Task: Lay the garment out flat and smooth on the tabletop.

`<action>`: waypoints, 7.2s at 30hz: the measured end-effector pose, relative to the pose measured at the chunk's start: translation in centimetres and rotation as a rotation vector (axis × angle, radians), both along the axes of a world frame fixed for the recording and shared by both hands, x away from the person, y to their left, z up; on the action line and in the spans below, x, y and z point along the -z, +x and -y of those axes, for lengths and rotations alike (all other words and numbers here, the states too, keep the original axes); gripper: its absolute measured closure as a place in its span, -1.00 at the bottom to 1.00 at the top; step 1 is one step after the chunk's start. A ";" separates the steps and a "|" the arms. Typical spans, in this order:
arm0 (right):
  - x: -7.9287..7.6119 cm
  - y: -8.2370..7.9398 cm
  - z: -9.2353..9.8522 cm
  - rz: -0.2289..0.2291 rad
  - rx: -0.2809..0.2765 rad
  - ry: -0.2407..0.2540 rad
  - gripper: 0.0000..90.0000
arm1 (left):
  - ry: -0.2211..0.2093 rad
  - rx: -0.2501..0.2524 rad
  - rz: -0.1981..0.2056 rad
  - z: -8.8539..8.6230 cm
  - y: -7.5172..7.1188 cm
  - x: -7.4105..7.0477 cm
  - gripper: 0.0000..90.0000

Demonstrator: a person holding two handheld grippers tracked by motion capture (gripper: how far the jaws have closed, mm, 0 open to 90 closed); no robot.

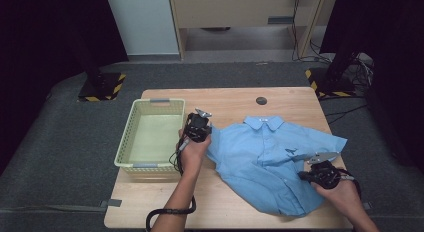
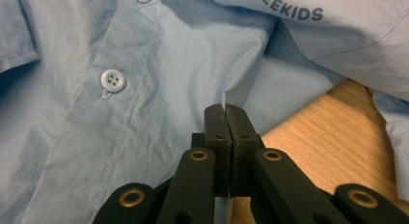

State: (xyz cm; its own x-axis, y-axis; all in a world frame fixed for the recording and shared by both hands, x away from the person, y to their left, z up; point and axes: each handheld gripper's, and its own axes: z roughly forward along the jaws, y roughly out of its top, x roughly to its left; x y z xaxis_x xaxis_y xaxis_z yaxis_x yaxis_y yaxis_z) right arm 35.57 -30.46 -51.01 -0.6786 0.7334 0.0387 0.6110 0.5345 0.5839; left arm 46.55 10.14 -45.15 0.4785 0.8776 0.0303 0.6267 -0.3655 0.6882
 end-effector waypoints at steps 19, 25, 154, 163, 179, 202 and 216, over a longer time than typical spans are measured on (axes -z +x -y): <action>-0.4 -0.3 0.0 0.000 -0.007 0.029 0.99 | -0.013 0.034 0.014 0.7 -1.7 -0.1 0.66; -0.3 -0.4 -0.2 -0.005 -0.011 0.034 0.99 | -0.032 0.081 0.044 1.6 -4.2 0.5 0.48; -0.1 6.0 5.0 0.054 0.229 0.057 0.97 | -0.016 0.345 0.042 3.5 -15.1 5.4 1.00; -0.1 7.3 5.7 0.044 0.270 0.035 0.97 | -0.008 0.319 0.042 2.2 -14.9 5.5 1.00; -0.4 9.4 7.0 0.033 0.342 -0.004 0.96 | -0.001 0.298 0.042 1.4 -14.4 5.7 1.00; -0.1 6.1 2.9 0.131 0.226 0.083 0.38 | 0.002 0.338 0.055 1.8 -15.9 5.0 1.00; 1.2 6.5 0.9 0.110 0.258 0.066 0.31 | 0.009 0.359 0.054 2.4 -16.1 5.1 1.00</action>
State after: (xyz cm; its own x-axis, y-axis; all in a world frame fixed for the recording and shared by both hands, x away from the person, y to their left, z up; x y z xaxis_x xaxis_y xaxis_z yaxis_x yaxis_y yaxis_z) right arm 42.06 -31.36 -52.25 -0.4725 0.8809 0.0285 0.6533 0.3284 0.6821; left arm 30.44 7.76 -50.21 0.7535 0.6536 0.0707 0.4204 -0.5617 0.7126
